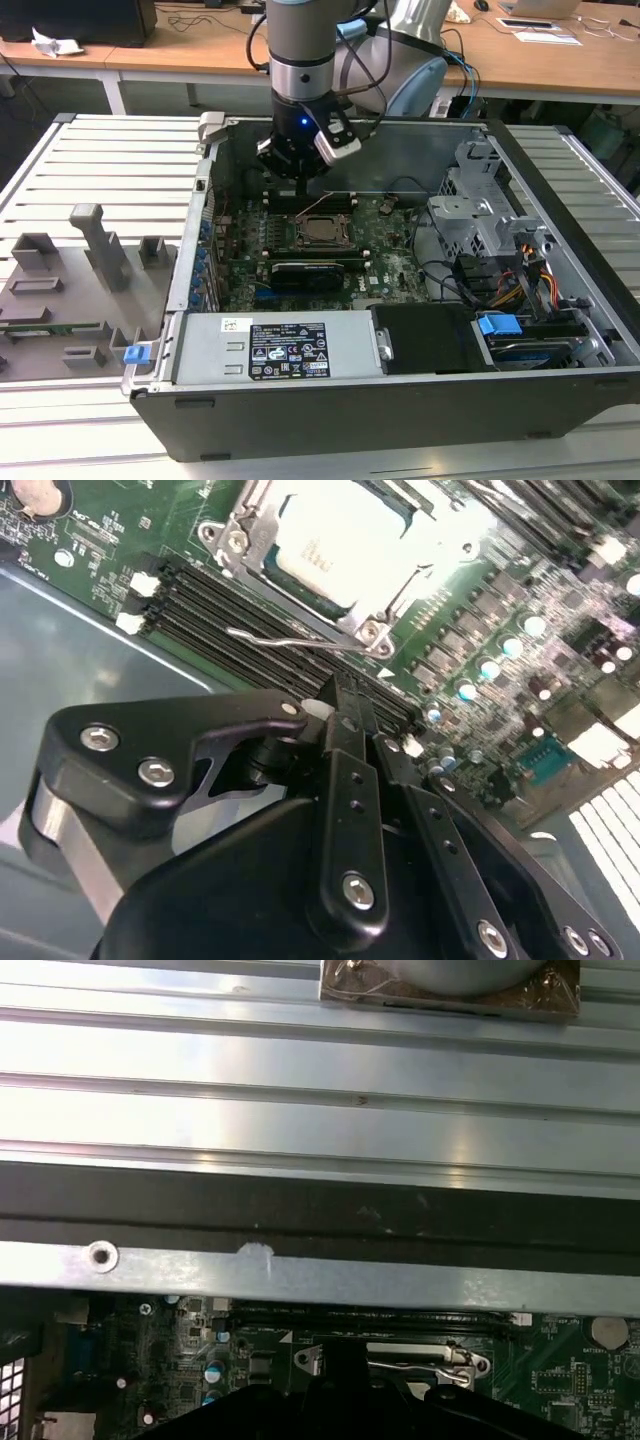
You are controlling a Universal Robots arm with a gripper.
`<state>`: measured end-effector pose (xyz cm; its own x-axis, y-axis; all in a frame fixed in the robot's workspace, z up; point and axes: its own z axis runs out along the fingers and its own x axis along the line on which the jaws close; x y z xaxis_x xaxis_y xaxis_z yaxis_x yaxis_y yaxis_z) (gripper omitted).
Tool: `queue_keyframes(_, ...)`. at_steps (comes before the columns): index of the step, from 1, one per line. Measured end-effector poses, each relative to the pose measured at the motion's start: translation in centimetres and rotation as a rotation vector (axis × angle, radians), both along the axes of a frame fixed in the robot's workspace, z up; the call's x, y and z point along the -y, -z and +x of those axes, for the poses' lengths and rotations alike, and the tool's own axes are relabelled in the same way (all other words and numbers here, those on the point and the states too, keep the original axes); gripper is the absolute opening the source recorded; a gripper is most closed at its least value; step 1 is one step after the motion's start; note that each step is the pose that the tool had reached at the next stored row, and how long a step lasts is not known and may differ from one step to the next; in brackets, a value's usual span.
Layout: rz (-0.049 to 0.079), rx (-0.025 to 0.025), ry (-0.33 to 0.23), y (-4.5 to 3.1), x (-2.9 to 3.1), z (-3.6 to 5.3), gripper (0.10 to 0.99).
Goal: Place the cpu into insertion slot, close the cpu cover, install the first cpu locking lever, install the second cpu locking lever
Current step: 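Install the first cpu locking lever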
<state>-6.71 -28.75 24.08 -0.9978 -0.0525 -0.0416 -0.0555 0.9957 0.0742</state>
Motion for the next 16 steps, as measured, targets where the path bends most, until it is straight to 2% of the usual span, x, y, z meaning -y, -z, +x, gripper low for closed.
queue_keyframes(3, -0.001, 0.0002, -0.009, 0.44, -0.11, 0.6, 0.106)
queue_keyframes(8, -0.001, 0.0001, -0.037, 0.71, -0.12, 1.11, 0.106)
queue_keyframes(12, -0.002, 0.0002, -0.038, 0.99, -0.22, 2.02, 0.106)
queue_keyframes(16, -0.002, 0.0002, -0.038, 1.28, -0.25, 2.46, 0.106)
